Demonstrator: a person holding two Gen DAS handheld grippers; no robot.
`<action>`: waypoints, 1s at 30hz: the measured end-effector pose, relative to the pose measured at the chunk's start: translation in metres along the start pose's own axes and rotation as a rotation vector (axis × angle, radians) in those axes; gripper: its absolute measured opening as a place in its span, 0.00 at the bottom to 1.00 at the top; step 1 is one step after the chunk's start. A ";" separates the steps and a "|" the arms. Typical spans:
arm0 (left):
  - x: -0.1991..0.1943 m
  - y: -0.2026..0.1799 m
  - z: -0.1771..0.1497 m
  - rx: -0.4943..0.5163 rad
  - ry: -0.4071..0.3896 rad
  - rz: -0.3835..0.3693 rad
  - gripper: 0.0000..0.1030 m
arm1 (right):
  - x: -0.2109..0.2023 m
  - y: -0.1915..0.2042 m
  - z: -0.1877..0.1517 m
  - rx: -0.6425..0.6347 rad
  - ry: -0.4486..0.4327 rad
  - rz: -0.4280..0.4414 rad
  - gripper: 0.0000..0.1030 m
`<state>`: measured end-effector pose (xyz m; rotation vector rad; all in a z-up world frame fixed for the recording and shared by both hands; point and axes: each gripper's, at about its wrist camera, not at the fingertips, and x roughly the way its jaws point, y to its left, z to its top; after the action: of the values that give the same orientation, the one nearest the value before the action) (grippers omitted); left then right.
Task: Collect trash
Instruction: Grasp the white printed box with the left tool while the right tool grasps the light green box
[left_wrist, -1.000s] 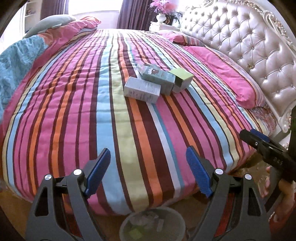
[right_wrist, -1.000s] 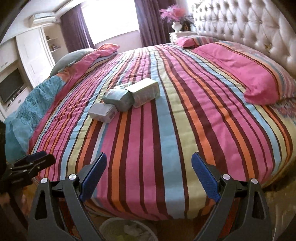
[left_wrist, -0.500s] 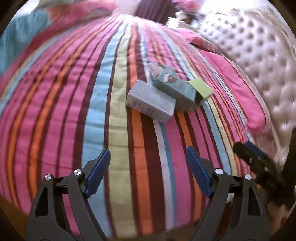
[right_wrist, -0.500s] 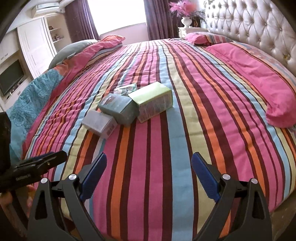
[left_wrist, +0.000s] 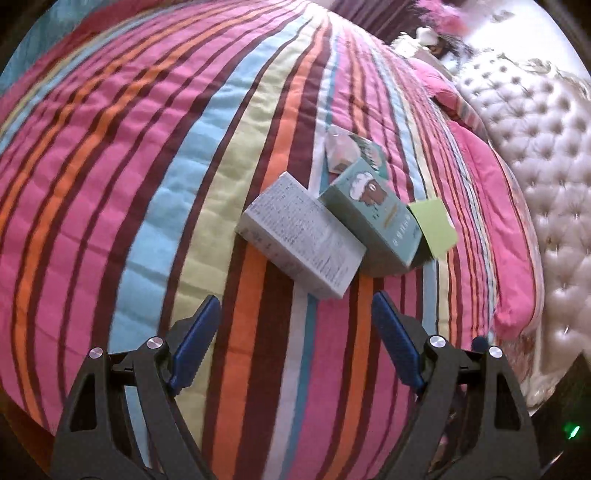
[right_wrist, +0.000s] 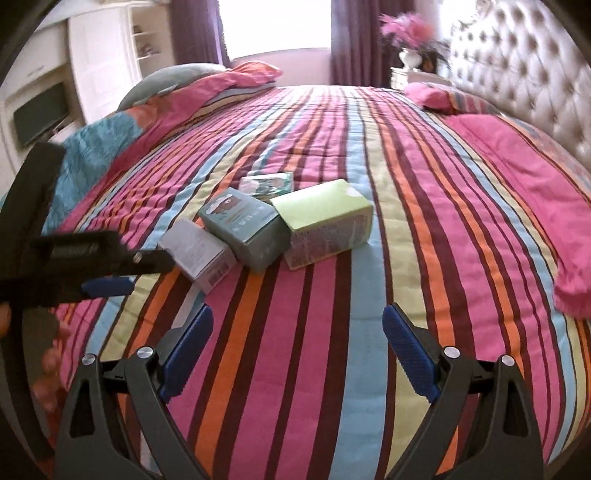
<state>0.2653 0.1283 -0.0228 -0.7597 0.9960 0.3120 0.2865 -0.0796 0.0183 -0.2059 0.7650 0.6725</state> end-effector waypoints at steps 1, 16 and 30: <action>0.002 0.000 0.003 -0.023 0.004 -0.008 0.79 | 0.002 -0.002 0.002 -0.002 -0.004 -0.005 0.86; 0.027 -0.004 0.017 -0.074 0.008 0.024 0.79 | 0.056 -0.021 0.047 -0.056 0.049 -0.107 0.86; 0.040 -0.004 0.032 -0.117 0.017 0.039 0.79 | 0.082 -0.050 0.040 0.088 0.103 -0.207 0.86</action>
<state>0.3092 0.1440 -0.0448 -0.8508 1.0157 0.4014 0.3843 -0.0621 -0.0133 -0.2373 0.8567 0.4338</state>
